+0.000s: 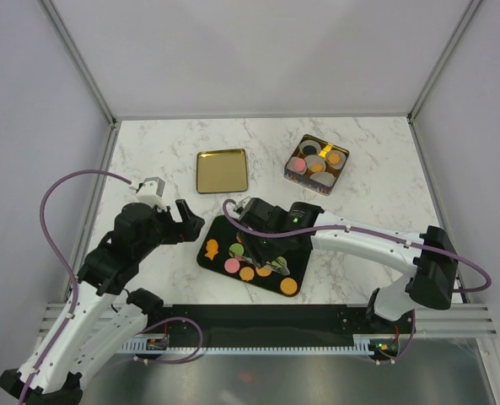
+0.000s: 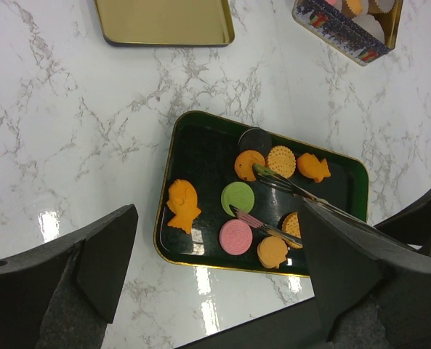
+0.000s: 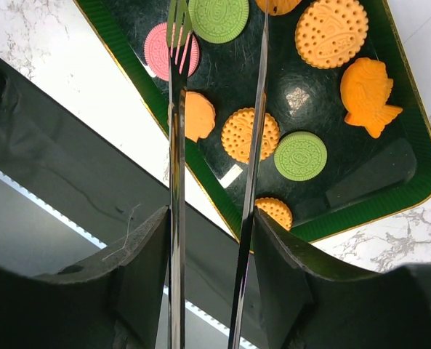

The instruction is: Pack the cookies

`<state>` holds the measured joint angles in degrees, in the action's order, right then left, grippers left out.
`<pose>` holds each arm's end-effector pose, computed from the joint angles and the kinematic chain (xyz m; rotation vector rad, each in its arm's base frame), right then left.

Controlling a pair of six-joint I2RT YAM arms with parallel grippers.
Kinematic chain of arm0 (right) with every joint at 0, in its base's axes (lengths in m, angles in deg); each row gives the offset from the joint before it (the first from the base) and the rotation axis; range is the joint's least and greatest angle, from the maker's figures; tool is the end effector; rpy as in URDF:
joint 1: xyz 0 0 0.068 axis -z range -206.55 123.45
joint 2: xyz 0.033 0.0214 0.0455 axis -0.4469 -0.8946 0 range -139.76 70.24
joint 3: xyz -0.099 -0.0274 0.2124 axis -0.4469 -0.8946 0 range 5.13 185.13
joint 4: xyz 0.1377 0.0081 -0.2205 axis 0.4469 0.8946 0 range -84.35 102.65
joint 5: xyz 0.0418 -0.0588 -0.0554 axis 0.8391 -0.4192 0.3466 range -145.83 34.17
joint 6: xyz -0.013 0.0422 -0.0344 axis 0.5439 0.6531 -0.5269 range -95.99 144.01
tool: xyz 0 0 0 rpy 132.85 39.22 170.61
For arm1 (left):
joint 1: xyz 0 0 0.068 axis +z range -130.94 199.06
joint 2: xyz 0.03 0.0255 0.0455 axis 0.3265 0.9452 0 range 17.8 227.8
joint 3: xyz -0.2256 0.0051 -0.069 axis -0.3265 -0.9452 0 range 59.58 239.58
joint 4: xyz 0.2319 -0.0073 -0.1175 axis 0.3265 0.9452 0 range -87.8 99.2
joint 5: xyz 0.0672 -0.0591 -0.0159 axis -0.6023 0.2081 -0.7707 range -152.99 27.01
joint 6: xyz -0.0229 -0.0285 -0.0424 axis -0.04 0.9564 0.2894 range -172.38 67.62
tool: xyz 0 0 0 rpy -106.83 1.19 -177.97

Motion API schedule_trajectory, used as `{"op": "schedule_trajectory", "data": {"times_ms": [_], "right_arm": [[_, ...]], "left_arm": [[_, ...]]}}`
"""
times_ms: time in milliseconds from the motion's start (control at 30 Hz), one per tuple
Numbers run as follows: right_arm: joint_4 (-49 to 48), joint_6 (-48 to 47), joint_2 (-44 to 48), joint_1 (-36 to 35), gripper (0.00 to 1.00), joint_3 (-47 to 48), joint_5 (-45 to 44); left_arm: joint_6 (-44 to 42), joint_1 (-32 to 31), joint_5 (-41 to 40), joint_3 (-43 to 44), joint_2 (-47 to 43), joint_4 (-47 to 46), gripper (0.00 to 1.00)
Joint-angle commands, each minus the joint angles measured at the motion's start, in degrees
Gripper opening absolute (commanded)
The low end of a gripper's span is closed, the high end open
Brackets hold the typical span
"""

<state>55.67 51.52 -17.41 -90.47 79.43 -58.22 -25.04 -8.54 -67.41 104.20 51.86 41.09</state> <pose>0.1386 0.2795 0.2405 -0.8481 2.6226 0.4269 0.1435 -0.0717 0.2901 -0.0438 2.1030 -0.5069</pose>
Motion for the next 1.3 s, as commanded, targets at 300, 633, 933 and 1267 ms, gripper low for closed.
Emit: {"op": "schedule_trajectory", "data": {"times_ms": [300,633,933,1267], "right_arm": [[-2.6,1.0,-1.3,-0.3,0.55,2.9,0.9],[-3.2,0.4,-3.9,-0.2,0.54,4.3,1.9],[-2.7,1.6,-1.2,0.2,0.54,2.6,0.7],[-2.1,1.8,-0.8,0.5,0.54,1.9,1.6]], "left_arm": [[-0.8,0.1,-0.8,0.0,-0.6,-0.9,1.00],[-0.7,0.0,-1.0,-0.1,-0.6,-0.8,1.00],[-0.8,0.0,-0.8,-0.1,-0.3,-0.9,1.00],[-0.6,0.1,-0.8,-0.1,-0.6,-0.8,1.00]]}}
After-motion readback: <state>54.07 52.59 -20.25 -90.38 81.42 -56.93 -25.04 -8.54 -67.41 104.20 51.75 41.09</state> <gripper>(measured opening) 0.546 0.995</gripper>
